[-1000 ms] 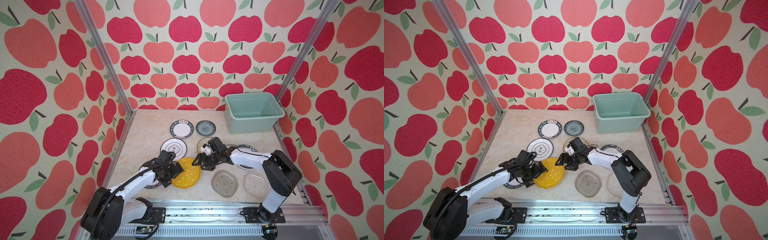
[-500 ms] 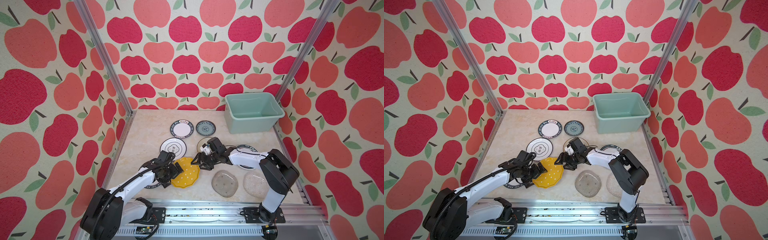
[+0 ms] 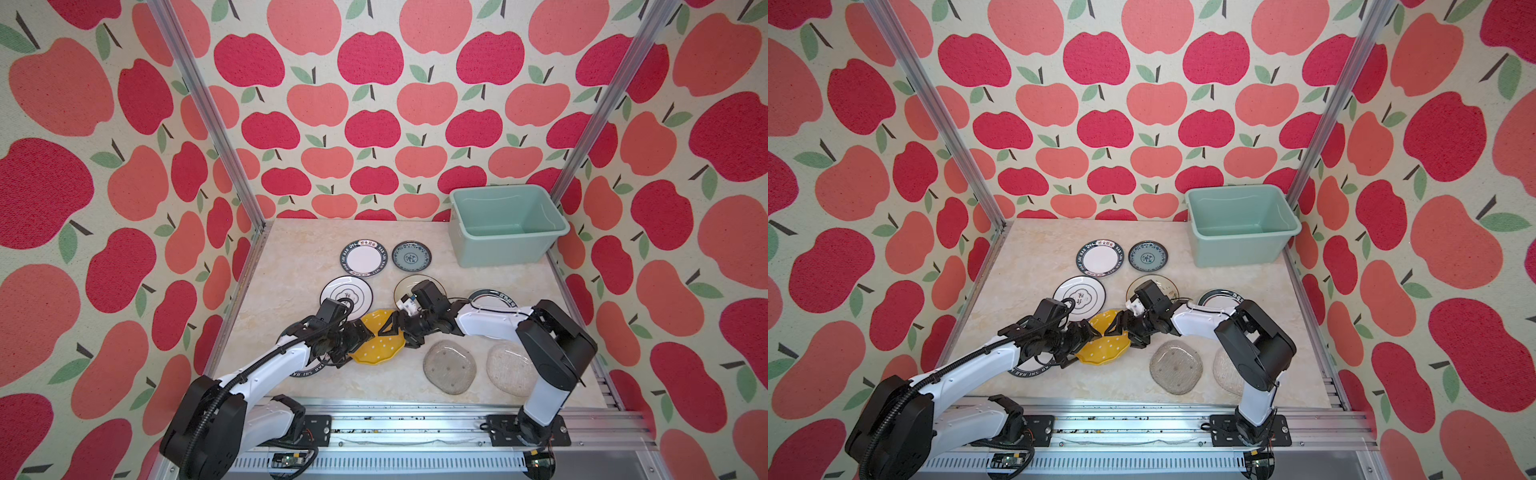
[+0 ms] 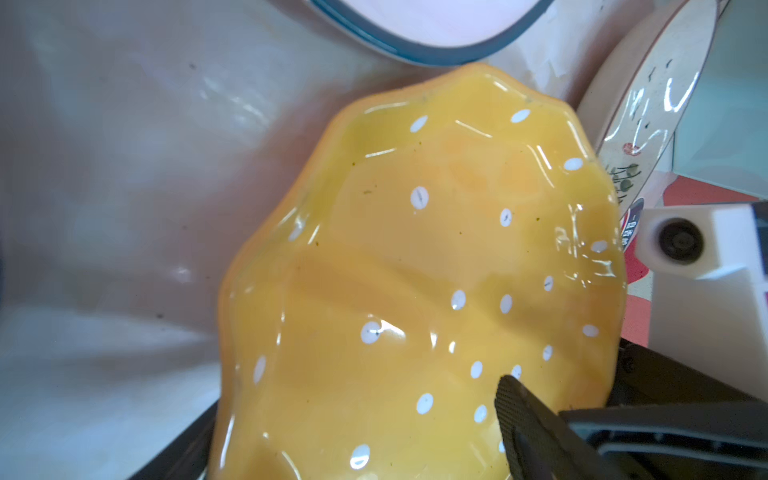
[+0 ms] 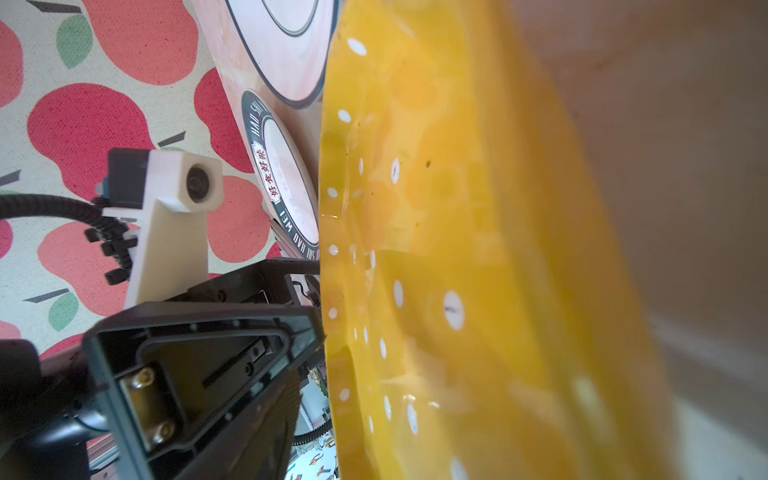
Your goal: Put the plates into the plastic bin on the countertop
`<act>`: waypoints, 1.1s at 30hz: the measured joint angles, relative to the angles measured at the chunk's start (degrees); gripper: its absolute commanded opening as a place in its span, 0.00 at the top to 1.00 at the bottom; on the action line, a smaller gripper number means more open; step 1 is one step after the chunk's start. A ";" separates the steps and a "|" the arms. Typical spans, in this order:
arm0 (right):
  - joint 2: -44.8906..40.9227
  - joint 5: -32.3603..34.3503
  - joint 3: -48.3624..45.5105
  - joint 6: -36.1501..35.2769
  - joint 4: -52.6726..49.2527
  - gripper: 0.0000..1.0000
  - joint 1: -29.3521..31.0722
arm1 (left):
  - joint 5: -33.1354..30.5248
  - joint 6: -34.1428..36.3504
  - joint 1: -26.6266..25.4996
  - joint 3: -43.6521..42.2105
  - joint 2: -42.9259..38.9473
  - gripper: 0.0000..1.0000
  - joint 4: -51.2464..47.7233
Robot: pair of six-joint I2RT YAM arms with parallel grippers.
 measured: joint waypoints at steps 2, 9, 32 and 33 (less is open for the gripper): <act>0.00 0.11 -0.37 0.46 -0.57 0.36 -0.02 | -0.02 0.00 0.00 0.00 0.00 0.09 0.22; -1.05 1.09 -0.59 0.59 -3.34 0.51 0.00 | -0.15 -0.02 -0.09 -0.74 -2.19 0.09 0.17; -13.40 15.74 9.55 -12.61 -34.21 0.93 0.17 | -5.05 -0.39 -0.94 6.75 -20.81 0.06 -12.20; -14.29 16.17 11.63 -14.14 -36.63 0.93 -0.48 | -6.62 -0.33 -0.94 8.83 -22.34 0.05 -14.12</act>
